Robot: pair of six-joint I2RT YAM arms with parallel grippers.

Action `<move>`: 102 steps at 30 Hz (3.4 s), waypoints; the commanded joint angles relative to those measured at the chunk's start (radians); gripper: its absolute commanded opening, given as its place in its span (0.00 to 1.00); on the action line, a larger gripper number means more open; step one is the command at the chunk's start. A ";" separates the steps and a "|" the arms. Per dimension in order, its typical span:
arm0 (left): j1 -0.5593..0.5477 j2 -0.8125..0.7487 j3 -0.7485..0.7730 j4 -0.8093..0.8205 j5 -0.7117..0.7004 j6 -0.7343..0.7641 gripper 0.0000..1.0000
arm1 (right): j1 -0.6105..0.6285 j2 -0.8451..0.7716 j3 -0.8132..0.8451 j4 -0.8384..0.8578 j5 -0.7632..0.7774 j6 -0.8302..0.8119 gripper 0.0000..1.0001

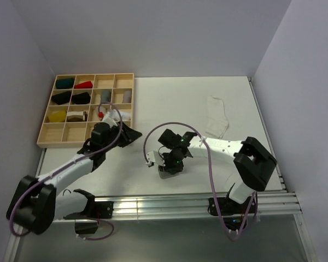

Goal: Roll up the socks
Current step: Roll the sock at the center of the board.

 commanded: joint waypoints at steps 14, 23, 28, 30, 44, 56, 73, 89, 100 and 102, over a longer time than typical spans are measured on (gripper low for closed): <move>-0.038 -0.533 -0.048 0.049 -0.149 0.330 0.42 | -0.218 0.487 0.458 -0.496 -0.219 -0.126 0.26; -0.433 -0.200 0.004 0.034 -0.238 0.534 0.46 | -0.257 0.596 0.548 -0.536 -0.225 -0.112 0.26; -0.466 -0.050 0.009 0.100 -0.189 0.545 0.50 | -0.260 0.610 0.545 -0.529 -0.221 -0.104 0.26; -0.469 0.007 0.027 0.105 -0.152 0.557 0.52 | -0.260 0.619 0.545 -0.531 -0.216 -0.098 0.26; -0.500 0.246 0.078 0.161 -0.038 0.559 0.50 | -0.268 0.639 0.548 -0.513 -0.205 -0.063 0.26; -0.501 0.343 0.064 0.201 -0.049 0.531 0.46 | -0.268 0.656 0.561 -0.508 -0.202 -0.040 0.26; -0.503 0.378 0.024 0.144 -0.064 0.464 0.00 | -0.310 0.532 0.508 -0.384 -0.222 0.107 0.53; -0.498 0.435 -0.018 0.213 -0.071 0.335 0.00 | -0.488 0.219 0.320 -0.253 -0.311 0.166 0.60; -0.395 0.508 -0.016 0.249 0.084 0.263 0.00 | -0.565 -0.115 0.058 -0.033 -0.258 0.109 0.63; -0.380 0.524 0.001 0.226 0.098 0.268 0.00 | -0.564 -0.212 -0.025 0.029 -0.247 0.071 0.64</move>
